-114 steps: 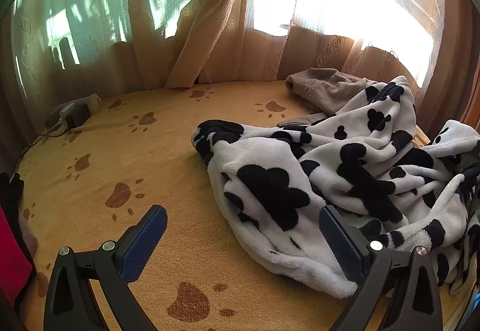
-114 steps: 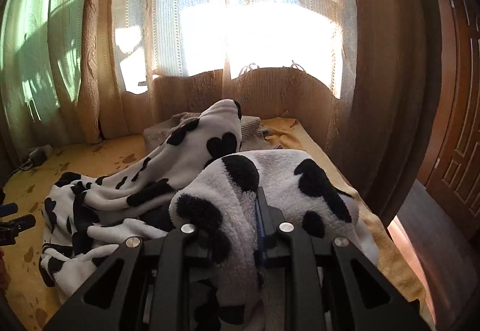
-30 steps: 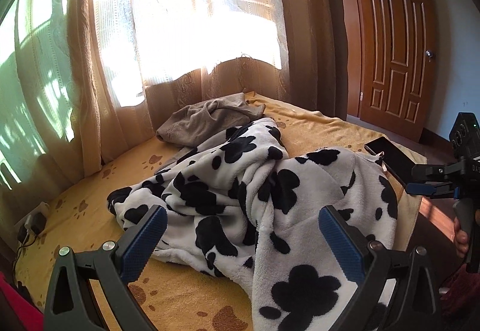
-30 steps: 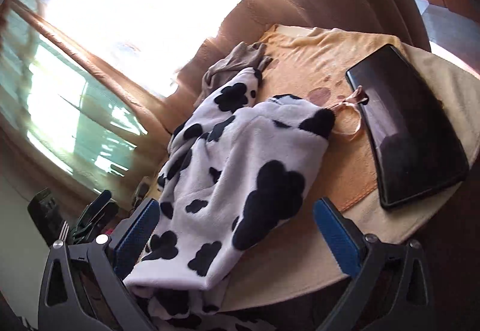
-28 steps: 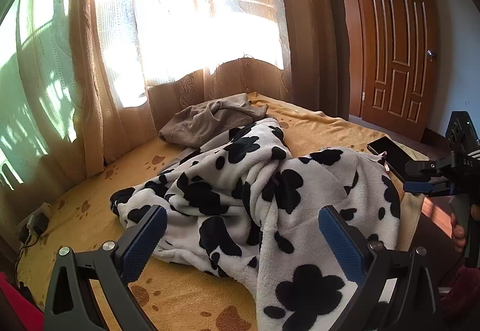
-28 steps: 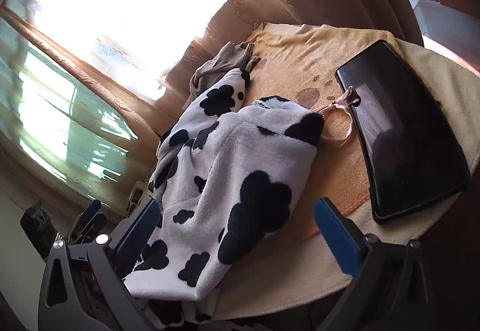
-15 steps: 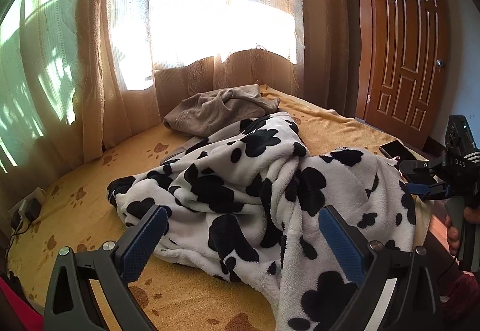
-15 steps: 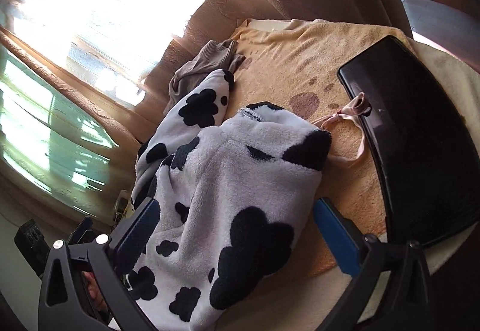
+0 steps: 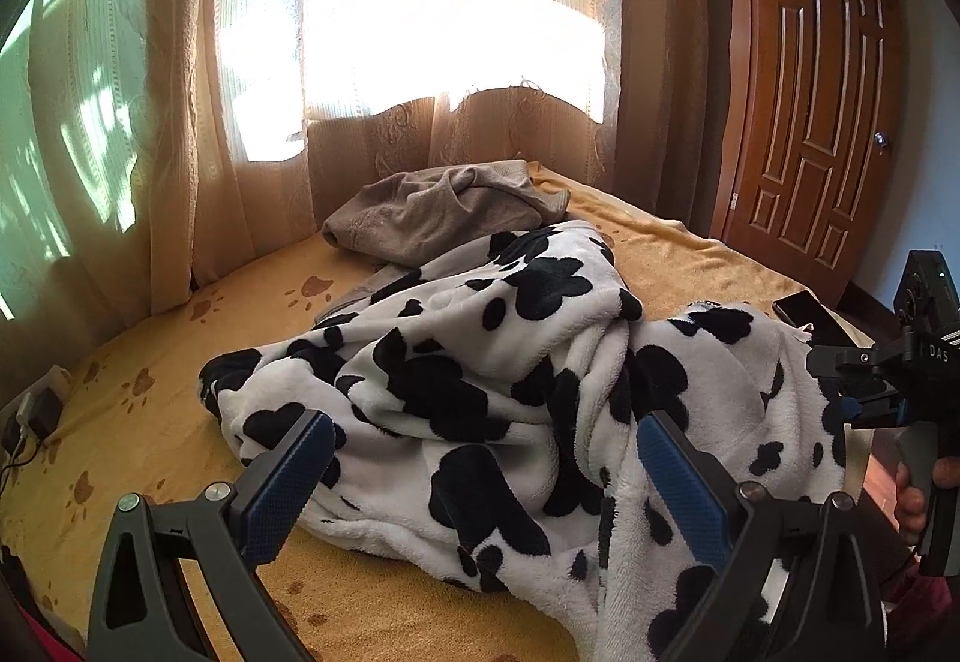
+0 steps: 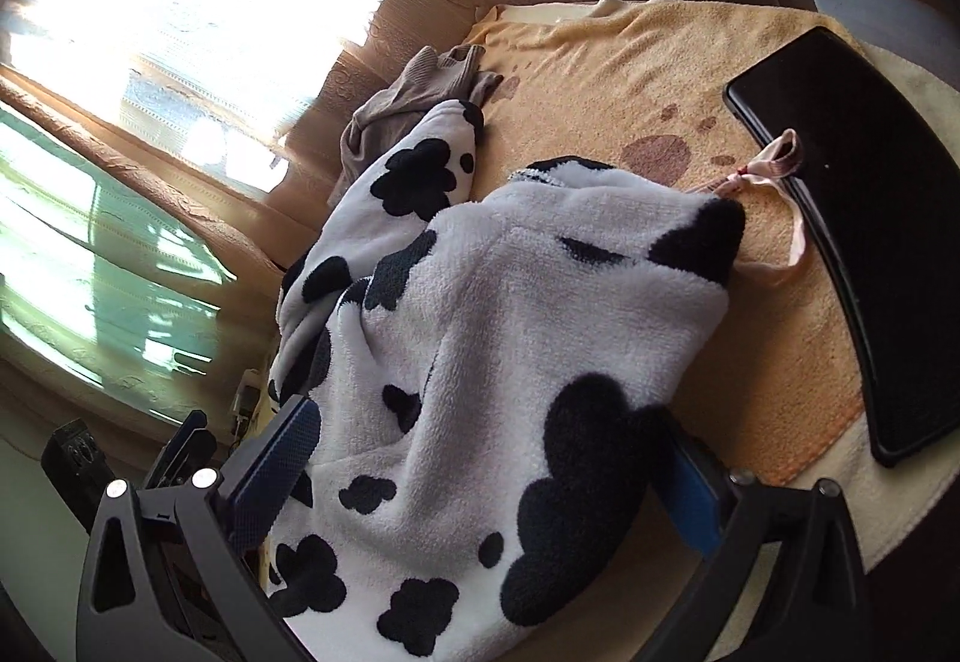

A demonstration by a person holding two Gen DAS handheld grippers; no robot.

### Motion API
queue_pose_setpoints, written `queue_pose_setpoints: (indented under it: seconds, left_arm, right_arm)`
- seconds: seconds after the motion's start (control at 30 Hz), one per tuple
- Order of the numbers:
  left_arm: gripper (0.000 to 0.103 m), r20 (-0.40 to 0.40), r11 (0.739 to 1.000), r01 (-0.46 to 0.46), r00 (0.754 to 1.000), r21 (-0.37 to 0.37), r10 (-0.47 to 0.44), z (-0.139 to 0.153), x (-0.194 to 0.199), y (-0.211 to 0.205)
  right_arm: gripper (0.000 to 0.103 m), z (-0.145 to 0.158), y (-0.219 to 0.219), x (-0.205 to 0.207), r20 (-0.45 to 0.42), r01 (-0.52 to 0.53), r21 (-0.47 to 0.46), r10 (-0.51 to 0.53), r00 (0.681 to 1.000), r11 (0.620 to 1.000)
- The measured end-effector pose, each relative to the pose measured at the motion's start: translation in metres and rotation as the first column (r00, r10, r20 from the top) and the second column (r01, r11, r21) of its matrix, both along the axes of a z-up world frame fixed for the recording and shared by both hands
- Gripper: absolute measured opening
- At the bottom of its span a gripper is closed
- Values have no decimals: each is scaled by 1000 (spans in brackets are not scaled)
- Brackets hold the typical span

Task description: Fold clothes

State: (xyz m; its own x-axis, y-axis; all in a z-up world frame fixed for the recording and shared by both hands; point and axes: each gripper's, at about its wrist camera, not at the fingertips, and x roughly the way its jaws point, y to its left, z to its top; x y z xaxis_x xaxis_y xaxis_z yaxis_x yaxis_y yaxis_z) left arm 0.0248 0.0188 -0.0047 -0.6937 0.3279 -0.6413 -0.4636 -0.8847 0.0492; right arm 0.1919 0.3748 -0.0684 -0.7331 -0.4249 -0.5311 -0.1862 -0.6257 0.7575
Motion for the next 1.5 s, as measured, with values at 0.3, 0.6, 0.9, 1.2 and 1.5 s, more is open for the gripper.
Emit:
queue_pose_setpoints:
  seconds: [0.3, 0.6, 0.9, 1.2, 1.5]
  left_arm:
    - [103, 12, 1000, -8, 1000, 5, 8, -1, -9, -3]
    - [103, -11, 997, -55, 998, 54, 56, 11, 1, -31]
    - [103, -44, 897, -407, 907, 170, 420, 25, 43, -198]
    - [103, 26, 764, -600, 790, 238, 613, 2, 71, -289]
    - [103, 97, 759, -598, 798, 258, 595, -24, 61, -291]
  right_arm:
    - [9, 7, -3, -6, -95, 23, 44, -18, 995, 999]
    - [9, 151, -103, -24, -488, -110, 339, 275, 828, 934]
    - [9, 180, -285, -74, -469, -448, 481, 653, 594, 753]
    - [49, 101, -432, -116, -146, -748, 458, 871, 470, 480]
    - [83, 138, -377, -95, -325, -669, 433, 797, 510, 604]
